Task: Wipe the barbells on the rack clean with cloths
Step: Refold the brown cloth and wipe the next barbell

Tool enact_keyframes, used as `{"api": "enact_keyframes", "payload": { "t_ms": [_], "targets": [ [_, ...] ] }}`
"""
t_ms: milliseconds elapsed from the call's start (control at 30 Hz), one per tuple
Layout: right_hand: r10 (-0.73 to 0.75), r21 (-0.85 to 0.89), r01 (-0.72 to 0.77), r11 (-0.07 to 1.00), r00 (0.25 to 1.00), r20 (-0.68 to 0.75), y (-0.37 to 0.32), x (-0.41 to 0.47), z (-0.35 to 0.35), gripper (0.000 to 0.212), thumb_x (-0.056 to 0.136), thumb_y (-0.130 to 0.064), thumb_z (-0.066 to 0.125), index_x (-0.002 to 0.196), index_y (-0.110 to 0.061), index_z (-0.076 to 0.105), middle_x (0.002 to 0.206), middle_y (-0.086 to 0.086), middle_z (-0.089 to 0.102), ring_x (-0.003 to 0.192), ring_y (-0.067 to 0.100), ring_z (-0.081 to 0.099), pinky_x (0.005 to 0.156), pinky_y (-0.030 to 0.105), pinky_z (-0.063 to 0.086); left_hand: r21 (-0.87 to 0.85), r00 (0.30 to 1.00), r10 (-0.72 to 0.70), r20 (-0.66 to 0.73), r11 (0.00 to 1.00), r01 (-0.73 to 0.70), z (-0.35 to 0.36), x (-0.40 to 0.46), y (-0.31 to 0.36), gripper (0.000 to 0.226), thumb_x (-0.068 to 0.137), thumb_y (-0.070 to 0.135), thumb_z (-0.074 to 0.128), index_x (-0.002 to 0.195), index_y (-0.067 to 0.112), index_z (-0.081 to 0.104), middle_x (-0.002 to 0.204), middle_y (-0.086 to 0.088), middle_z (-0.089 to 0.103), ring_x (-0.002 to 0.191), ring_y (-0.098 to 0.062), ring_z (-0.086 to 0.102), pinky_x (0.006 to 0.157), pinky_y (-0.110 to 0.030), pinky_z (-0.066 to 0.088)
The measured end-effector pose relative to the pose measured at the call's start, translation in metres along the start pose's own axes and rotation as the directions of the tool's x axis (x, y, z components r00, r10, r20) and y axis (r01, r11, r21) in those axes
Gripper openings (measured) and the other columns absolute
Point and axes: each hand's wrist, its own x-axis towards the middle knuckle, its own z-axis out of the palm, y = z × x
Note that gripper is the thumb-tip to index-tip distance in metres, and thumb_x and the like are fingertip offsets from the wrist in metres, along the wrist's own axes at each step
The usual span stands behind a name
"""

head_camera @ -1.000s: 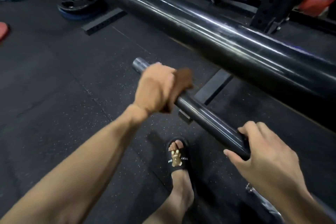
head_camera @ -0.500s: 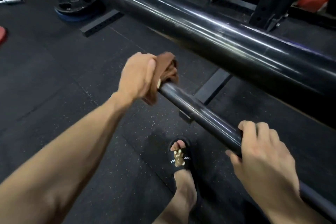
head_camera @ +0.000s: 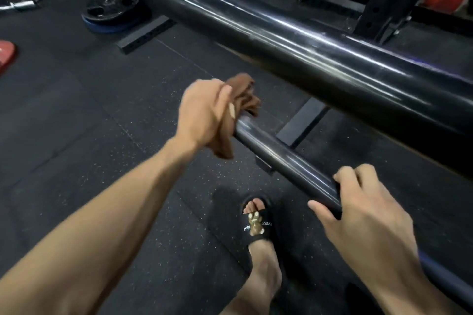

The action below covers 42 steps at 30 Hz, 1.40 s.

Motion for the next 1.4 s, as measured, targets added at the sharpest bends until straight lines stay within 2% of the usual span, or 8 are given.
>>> {"api": "enact_keyframes", "payload": {
  "t_ms": [200,367,467,567,800,933,1067,1400],
  "targets": [
    [0.007,-0.005,-0.007,1.000,0.998,0.054,-0.008,0.000,-0.004,0.055,0.071,-0.045,0.084,0.097,-0.014,0.046,0.091,0.003,0.045,0.058,0.020,0.049,0.047,0.024,0.025,-0.140,0.849,-0.529,-0.026,0.842,0.520,-0.029,0.037,-0.023,0.052,0.110,0.045,0.025,0.112,0.007,0.059,0.116,-0.014,0.066,0.108,-0.033,0.060,0.093,-0.039,0.041],
    [-0.052,-0.022,0.052,0.998,0.999,0.001,-0.004,-0.001,-0.001,0.049,0.078,-0.048,0.073,0.096,-0.009,0.049,0.073,0.003,0.054,0.050,0.024,0.054,0.047,0.024,0.023,-0.439,0.805,-0.584,0.099,0.701,0.562,-0.066,0.032,-0.007,0.060,0.107,0.057,0.026,0.082,0.016,0.062,0.093,-0.004,0.072,0.086,-0.017,0.066,0.095,-0.042,0.054],
    [-0.050,-0.067,0.051,0.996,0.999,0.012,-0.003,-0.002,-0.001,0.048,0.078,-0.045,0.076,0.095,-0.009,0.050,0.068,0.003,0.055,0.053,0.026,0.057,0.047,0.026,0.028,-0.731,0.719,-0.515,0.467,0.233,0.641,-0.084,0.024,0.014,0.064,0.106,0.060,0.029,0.094,0.019,0.077,0.099,-0.005,0.077,0.088,-0.018,0.074,0.084,-0.038,0.061],
    [-0.062,-0.081,0.063,0.995,0.998,0.024,-0.003,-0.003,-0.001,0.048,0.080,-0.046,0.074,0.100,-0.008,0.053,0.072,0.004,0.058,0.056,0.025,0.059,0.047,0.028,0.033,-0.731,0.698,-0.327,0.637,0.030,0.681,-0.093,0.016,0.019,0.047,0.105,0.048,0.043,0.122,0.013,0.067,0.098,-0.008,0.069,0.076,-0.018,0.067,0.069,-0.034,0.059],
    [-0.011,-0.159,0.026,0.987,0.995,0.095,-0.008,-0.007,-0.001,0.060,0.086,-0.049,0.067,0.125,-0.006,0.056,0.091,0.008,0.062,0.075,0.028,0.064,0.062,0.038,0.049,-0.598,0.676,0.016,0.737,0.483,0.640,-0.097,0.011,0.079,0.016,0.085,0.035,0.074,0.097,0.024,0.075,0.097,0.001,0.077,0.091,-0.016,0.073,0.080,-0.030,0.058],
    [-0.002,-0.189,0.023,0.982,0.994,0.112,-0.009,-0.006,0.001,0.056,0.087,-0.050,0.065,0.123,-0.008,0.056,0.089,0.007,0.060,0.074,0.027,0.063,0.061,0.037,0.047,-0.066,0.773,-0.117,0.624,0.977,0.202,-0.053,0.013,0.090,0.037,0.099,0.057,0.053,0.120,0.027,0.059,0.107,0.010,0.064,0.094,-0.015,0.063,0.089,-0.032,0.051],
    [-0.015,-0.190,0.035,0.981,0.995,0.103,-0.007,-0.005,0.003,0.054,0.087,-0.045,0.067,0.122,-0.006,0.056,0.085,0.008,0.060,0.069,0.027,0.061,0.056,0.035,0.045,0.346,0.917,0.203,0.345,0.880,-0.325,-0.008,-0.017,0.082,0.050,0.106,0.053,0.026,0.122,0.025,0.064,0.139,-0.005,0.056,0.125,-0.031,0.049,0.105,-0.051,0.035],
    [-0.050,-0.272,0.046,0.961,0.999,-0.007,-0.006,-0.011,0.013,0.062,0.109,-0.049,0.026,0.143,-0.004,0.052,0.096,0.013,0.061,0.073,0.029,0.059,0.061,0.041,0.046,-0.046,0.939,0.324,0.118,0.946,-0.320,-0.014,-0.028,0.050,0.039,0.100,0.032,0.044,0.106,0.011,0.076,0.108,-0.008,0.074,0.102,-0.028,0.069,0.097,-0.047,0.051]
  ]
}}
